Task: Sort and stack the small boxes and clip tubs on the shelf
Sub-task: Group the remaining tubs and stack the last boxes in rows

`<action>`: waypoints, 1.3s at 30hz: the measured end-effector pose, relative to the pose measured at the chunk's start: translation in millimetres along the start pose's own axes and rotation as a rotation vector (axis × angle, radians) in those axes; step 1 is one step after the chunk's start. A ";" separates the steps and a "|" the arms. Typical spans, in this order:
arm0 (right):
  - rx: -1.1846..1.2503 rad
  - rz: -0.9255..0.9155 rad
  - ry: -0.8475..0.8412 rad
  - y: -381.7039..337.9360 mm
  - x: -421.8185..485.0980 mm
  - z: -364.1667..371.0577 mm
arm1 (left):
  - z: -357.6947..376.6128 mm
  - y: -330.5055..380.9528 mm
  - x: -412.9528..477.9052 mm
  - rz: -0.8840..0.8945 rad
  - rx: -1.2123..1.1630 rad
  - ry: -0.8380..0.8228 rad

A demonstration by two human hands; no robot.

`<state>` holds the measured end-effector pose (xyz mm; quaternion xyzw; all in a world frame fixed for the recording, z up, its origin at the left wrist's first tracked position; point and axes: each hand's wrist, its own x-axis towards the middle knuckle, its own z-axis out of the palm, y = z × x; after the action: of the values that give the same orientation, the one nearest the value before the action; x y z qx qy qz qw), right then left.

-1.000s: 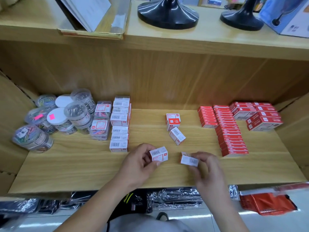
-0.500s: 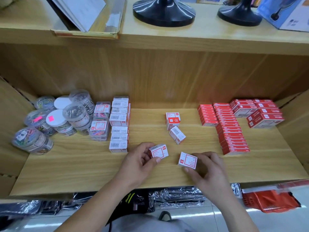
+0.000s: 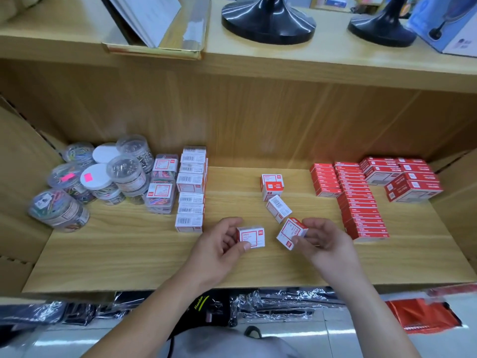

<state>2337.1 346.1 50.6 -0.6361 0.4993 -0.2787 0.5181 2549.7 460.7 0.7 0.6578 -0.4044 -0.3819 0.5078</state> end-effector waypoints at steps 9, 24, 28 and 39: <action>-0.280 -0.119 -0.240 -35.8 11.3 18.8 | -4.8 2.1 -4.5 0.019 0.030 -0.049; -0.140 -0.049 -0.234 -6.2 -16.3 19.6 | -2.4 -4.3 -3.1 0.135 0.100 -0.049; -0.210 -0.077 -0.172 2.1 -16.2 33.3 | 11.9 -3.5 1.4 0.140 0.101 -0.010; -0.190 -0.250 -0.333 -16.6 -8.1 34.0 | 0.9 25.9 -1.5 0.133 0.354 -0.096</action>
<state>2369.7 365.9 57.0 -0.7763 0.3481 -0.1836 0.4925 2544.5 457.7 26.0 0.6899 -0.5316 -0.3013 0.3882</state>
